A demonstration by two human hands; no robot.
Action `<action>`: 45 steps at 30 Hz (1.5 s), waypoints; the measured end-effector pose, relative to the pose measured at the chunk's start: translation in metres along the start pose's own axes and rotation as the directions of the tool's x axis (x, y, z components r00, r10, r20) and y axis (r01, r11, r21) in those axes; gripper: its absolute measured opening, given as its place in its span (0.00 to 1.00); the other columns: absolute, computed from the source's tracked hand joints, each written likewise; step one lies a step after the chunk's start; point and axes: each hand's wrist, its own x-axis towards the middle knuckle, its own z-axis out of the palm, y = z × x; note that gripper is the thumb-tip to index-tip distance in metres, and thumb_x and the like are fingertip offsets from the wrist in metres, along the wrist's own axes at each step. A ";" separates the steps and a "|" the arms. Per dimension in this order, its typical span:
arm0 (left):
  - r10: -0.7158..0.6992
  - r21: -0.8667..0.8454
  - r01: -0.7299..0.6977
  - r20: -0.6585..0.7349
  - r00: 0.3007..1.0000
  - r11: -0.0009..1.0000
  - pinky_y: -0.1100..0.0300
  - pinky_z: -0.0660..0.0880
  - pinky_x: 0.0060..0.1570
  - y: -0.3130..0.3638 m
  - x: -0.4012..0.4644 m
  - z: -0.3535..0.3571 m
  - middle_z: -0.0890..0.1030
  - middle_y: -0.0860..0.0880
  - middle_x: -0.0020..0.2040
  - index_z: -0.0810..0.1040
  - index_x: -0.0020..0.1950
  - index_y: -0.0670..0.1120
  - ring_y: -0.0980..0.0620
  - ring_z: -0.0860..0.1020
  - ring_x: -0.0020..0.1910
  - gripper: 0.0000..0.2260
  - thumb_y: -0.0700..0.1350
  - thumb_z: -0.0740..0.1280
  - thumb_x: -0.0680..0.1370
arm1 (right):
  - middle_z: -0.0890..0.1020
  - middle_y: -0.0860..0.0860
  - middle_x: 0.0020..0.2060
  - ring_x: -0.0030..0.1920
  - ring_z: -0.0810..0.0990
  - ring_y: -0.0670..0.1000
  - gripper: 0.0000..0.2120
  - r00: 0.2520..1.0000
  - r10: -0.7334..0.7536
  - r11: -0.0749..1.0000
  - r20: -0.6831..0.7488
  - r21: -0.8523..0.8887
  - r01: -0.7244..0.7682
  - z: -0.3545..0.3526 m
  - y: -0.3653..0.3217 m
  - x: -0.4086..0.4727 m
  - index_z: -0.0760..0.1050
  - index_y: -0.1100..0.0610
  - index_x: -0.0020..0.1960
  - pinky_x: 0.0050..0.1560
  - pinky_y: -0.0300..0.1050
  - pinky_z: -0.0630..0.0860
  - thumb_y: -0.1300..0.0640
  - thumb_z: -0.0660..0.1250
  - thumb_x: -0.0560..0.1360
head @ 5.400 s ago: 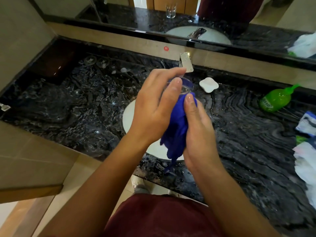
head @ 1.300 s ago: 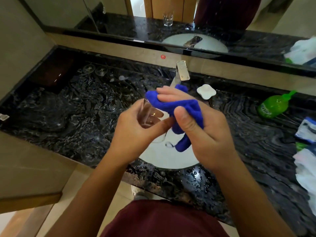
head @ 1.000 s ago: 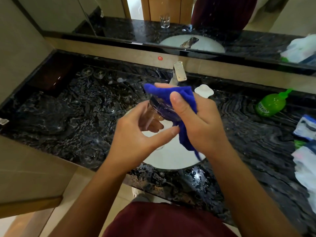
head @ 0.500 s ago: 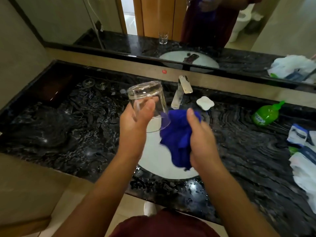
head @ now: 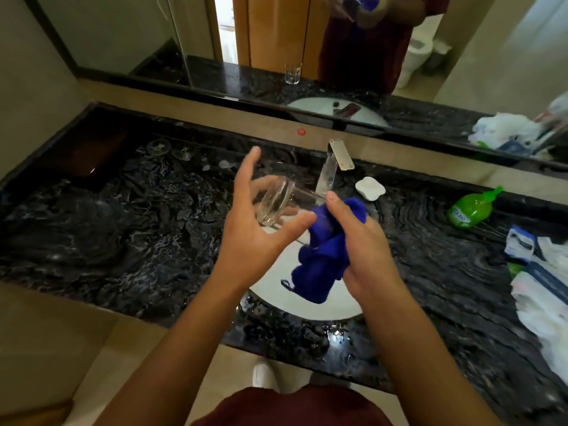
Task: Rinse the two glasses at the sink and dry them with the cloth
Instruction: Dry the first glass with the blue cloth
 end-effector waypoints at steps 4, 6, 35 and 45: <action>-0.332 -0.183 0.333 0.032 0.943 0.925 0.55 0.78 0.30 -0.014 -0.003 0.007 0.83 0.43 0.56 0.76 0.66 0.51 0.48 0.84 0.37 0.22 0.63 0.69 0.79 | 0.83 0.54 0.39 0.39 0.82 0.55 0.13 0.985 -0.173 0.953 0.018 -0.249 0.172 -0.005 -0.005 -0.003 0.80 0.54 0.46 0.48 0.56 0.78 0.44 0.72 0.76; -0.600 -0.475 0.565 0.092 0.794 0.675 0.60 0.69 0.22 -0.019 -0.006 0.016 0.82 0.40 0.47 0.78 0.58 0.42 0.46 0.77 0.26 0.23 0.63 0.62 0.82 | 0.82 0.59 0.43 0.45 0.81 0.61 0.18 0.963 -0.268 0.931 0.040 -0.248 0.269 -0.005 -0.013 -0.005 0.79 0.55 0.47 0.52 0.59 0.78 0.39 0.67 0.72; -0.682 -0.644 0.514 -0.017 0.732 0.567 0.63 0.59 0.21 -0.022 0.000 0.026 0.81 0.49 0.34 0.81 0.44 0.45 0.50 0.70 0.23 0.19 0.55 0.58 0.85 | 0.82 0.44 0.55 0.50 0.78 0.48 0.20 0.674 -0.336 -0.075 0.658 -0.732 0.677 -0.027 -0.018 -0.006 0.79 0.49 0.64 0.48 0.46 0.76 0.44 0.57 0.80; -0.644 -0.477 0.553 -0.037 0.764 0.683 0.65 0.64 0.23 -0.021 0.004 0.018 0.79 0.50 0.29 0.77 0.43 0.49 0.52 0.73 0.24 0.13 0.51 0.59 0.84 | 0.77 0.37 0.58 0.52 0.82 0.42 0.33 0.719 0.261 0.231 0.644 -0.765 0.602 -0.030 -0.016 0.003 0.61 0.35 0.76 0.56 0.43 0.77 0.35 0.71 0.75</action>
